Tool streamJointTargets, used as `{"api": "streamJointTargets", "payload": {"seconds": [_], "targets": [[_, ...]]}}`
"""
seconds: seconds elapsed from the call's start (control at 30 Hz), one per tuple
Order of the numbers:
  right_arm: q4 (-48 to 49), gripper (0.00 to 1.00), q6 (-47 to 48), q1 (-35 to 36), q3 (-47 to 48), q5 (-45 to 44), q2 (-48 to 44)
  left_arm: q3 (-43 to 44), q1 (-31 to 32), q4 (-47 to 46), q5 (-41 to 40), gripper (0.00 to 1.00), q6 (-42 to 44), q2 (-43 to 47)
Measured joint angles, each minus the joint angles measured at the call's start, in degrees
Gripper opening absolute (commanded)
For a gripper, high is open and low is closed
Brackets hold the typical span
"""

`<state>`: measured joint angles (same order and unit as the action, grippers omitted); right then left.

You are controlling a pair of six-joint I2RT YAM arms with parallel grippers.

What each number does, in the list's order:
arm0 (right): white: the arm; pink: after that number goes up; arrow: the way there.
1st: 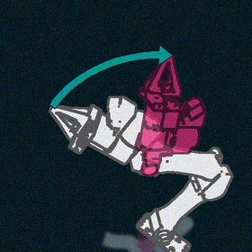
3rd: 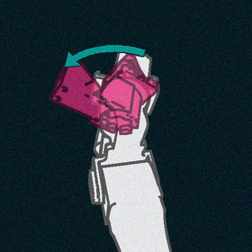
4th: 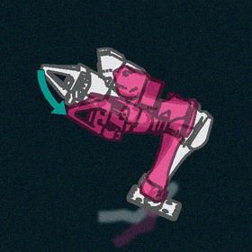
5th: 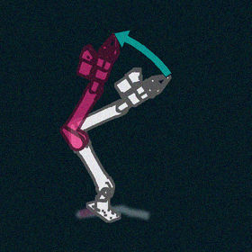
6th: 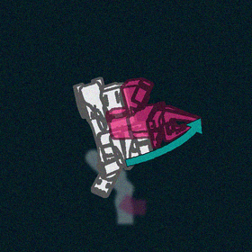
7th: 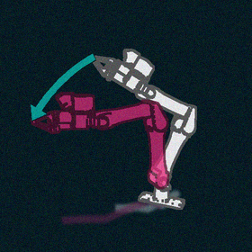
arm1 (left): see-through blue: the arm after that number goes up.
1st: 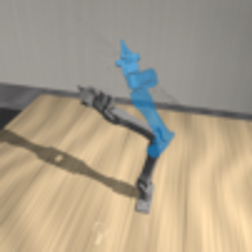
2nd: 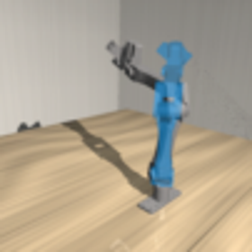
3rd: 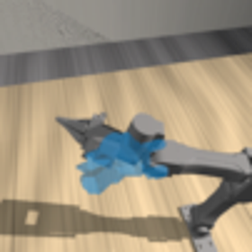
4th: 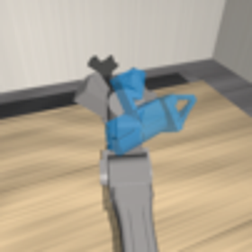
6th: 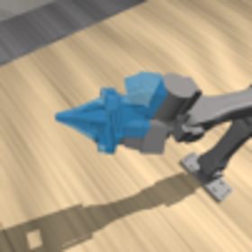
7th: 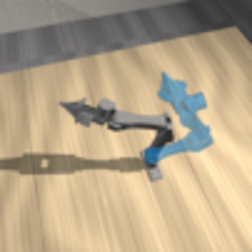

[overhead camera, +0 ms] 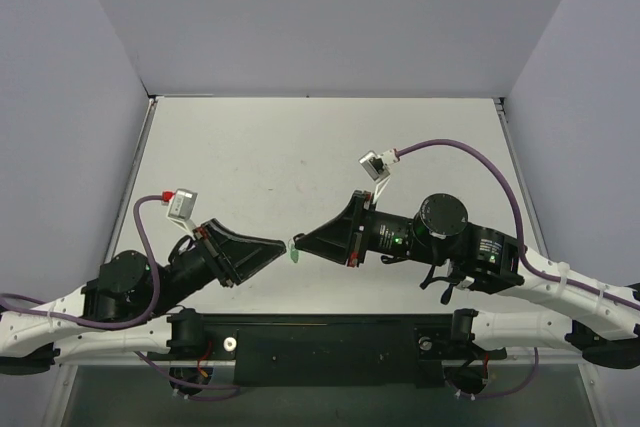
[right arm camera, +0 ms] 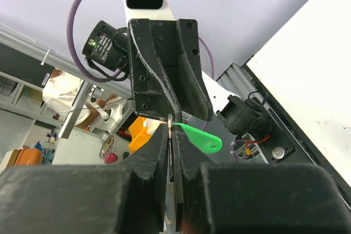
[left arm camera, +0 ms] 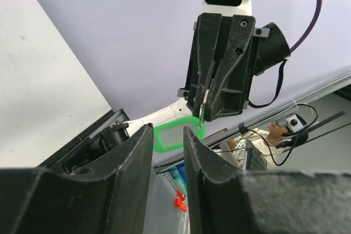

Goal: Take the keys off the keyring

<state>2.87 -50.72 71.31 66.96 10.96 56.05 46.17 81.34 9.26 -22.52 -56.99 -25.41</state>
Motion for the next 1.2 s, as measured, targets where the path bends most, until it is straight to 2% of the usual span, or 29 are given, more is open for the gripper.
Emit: {"api": "streamJointTargets", "payload": {"seconds": [0.33, 0.83, 1.17, 1.2], "targets": [[-0.07, 0.00, -0.26, -0.02, 0.00, -3.74, -0.15, -1.46, 0.00, -9.73, -2.64, 0.36, 0.70, -0.37], [0.81, 0.00, -1.31, -0.02, -0.79, -4.79, -0.50, -2.86, 0.00, -15.58, -2.95, 0.30, 1.57, -2.86], [1.40, 0.00, -1.68, -0.02, -0.92, -4.76, -0.50, -2.95, 0.00, -16.41, -2.29, 0.08, 1.66, -4.07], [1.60, 0.00, -1.68, -0.02, -1.01, -4.76, -0.50, -2.95, 0.00, -16.44, -2.29, 0.01, 1.70, -4.07]]}}
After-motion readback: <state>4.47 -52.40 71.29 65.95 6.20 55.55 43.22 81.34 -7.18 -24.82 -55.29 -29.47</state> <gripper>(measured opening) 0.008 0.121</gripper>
